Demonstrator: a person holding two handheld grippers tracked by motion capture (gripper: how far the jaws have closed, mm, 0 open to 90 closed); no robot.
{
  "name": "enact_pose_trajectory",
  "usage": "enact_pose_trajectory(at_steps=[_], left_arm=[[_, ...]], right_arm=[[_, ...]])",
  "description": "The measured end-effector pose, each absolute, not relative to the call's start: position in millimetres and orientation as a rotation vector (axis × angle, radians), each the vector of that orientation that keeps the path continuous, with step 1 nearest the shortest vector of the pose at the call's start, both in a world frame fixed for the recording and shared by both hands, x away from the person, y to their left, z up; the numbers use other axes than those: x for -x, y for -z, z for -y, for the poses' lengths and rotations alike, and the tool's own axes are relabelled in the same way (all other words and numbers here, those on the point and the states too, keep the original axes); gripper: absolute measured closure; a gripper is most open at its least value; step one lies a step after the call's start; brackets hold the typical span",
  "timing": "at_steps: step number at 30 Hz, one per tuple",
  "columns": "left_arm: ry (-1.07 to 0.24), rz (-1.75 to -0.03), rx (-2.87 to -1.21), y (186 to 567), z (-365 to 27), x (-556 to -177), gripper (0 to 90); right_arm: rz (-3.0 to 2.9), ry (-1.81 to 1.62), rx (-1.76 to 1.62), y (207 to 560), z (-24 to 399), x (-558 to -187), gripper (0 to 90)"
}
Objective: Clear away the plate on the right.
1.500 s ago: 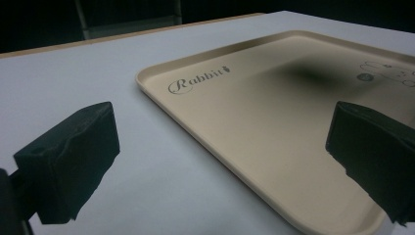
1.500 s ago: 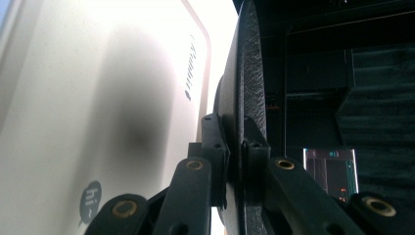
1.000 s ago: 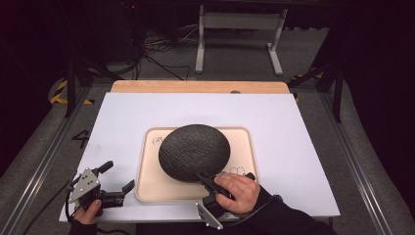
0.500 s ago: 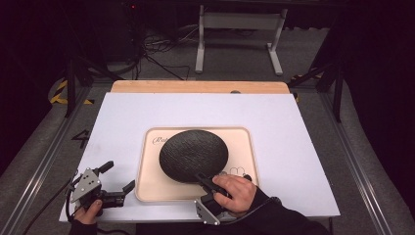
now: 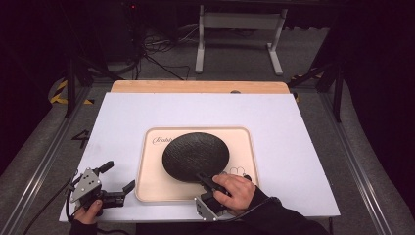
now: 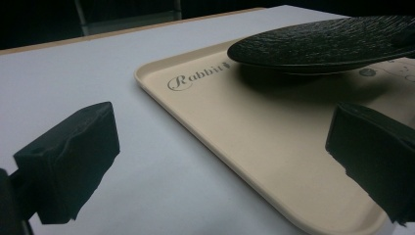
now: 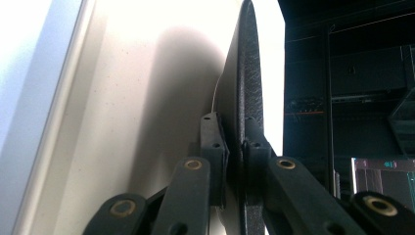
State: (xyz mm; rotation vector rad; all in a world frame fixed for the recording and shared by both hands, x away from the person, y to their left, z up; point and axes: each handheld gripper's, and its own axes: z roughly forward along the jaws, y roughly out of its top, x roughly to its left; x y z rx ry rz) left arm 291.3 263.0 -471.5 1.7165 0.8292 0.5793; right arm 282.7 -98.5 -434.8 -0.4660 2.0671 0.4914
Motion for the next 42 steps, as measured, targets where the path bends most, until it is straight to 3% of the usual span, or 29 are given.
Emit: enact_pose_trajectory(at_steps=[42], left_arm=[[-0.585,-0.823,-1.727,471.4,-261.7,-291.2,0.2]], right_arm=[[-2.111,-0.433,0.492,452.5,101.6,-289.4,84.8]])
